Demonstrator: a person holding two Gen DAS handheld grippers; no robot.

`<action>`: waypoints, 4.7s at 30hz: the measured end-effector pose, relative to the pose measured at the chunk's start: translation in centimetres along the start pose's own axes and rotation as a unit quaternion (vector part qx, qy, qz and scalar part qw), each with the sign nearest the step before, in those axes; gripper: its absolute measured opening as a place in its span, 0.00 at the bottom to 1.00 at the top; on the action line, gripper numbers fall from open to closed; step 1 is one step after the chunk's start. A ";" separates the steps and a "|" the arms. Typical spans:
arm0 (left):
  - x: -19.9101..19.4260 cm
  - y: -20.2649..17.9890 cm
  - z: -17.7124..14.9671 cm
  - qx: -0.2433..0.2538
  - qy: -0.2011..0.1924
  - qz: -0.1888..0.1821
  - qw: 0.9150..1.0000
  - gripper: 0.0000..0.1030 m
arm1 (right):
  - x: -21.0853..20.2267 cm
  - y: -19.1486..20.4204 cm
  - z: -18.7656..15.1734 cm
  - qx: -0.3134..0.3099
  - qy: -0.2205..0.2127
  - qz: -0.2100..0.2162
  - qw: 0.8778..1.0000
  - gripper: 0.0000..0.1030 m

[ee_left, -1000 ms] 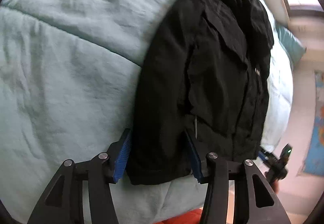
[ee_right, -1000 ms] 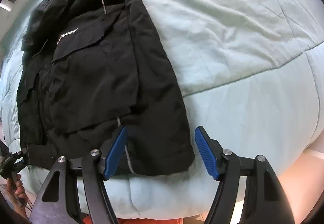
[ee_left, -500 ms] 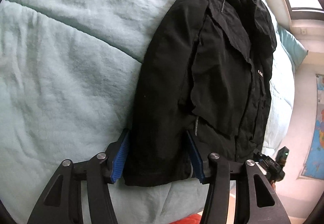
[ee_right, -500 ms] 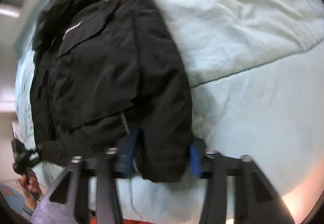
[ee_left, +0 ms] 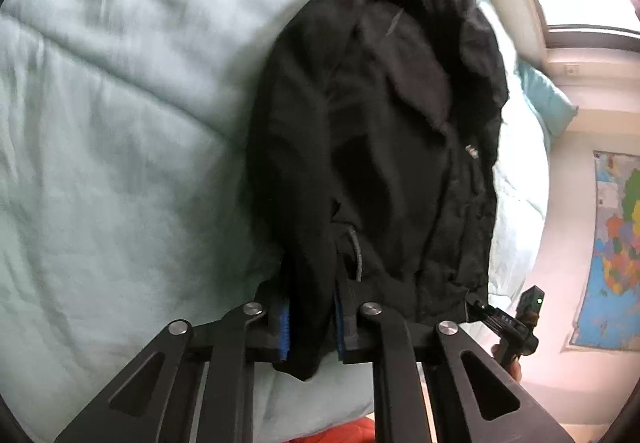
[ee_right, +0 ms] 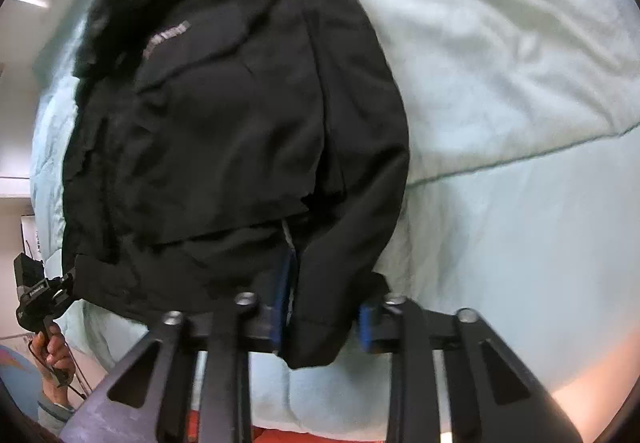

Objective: Fold large clothes

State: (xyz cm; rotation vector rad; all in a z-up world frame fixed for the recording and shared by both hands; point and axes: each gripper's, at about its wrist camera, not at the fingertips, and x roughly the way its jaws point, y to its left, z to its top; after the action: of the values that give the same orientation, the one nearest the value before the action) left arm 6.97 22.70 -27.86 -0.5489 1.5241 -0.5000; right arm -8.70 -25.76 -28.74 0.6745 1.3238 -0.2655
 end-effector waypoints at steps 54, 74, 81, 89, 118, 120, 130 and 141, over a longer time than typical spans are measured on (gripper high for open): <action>-0.6 -19.6 42.0 0.196 -0.086 -0.017 0.977 0.64 | -4.8 7.9 46.9 -0.011 -0.129 0.092 0.987 0.57; 10.6 -18.3 48.1 0.227 -0.005 0.026 0.974 0.64 | 7.9 8.7 51.2 -0.145 -0.070 0.067 0.985 0.45; 8.2 -19.0 46.1 0.230 -0.079 0.043 0.969 0.18 | 4.0 11.5 47.5 -0.193 -0.164 -0.044 0.966 0.25; 1.0 -23.5 45.2 0.230 -0.203 0.025 0.952 0.12 | -1.7 15.5 48.9 -0.200 -0.257 -0.134 0.936 0.21; -2.0 -19.5 37.8 0.166 -0.201 0.064 0.963 0.41 | -1.2 16.3 43.9 -0.135 -0.194 -0.075 0.969 0.57; -0.6 -22.4 34.1 0.204 -0.190 0.055 0.959 0.41 | -0.6 18.7 40.2 -0.161 -0.184 -0.053 0.968 0.57; 16.2 -29.1 24.7 0.283 -0.108 0.153 0.941 0.41 | 9.3 23.1 33.8 -0.208 -0.131 -0.092 0.965 0.63; 14.4 -31.3 27.3 0.276 -0.106 0.114 0.948 0.42 | 5.7 24.6 36.6 -0.216 -0.161 -0.046 0.962 0.64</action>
State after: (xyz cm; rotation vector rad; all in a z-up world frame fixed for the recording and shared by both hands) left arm 35.22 -10.21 -20.49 0.0119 1.1525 -0.6344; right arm 35.40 -27.03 -23.39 0.1896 1.0511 -0.1454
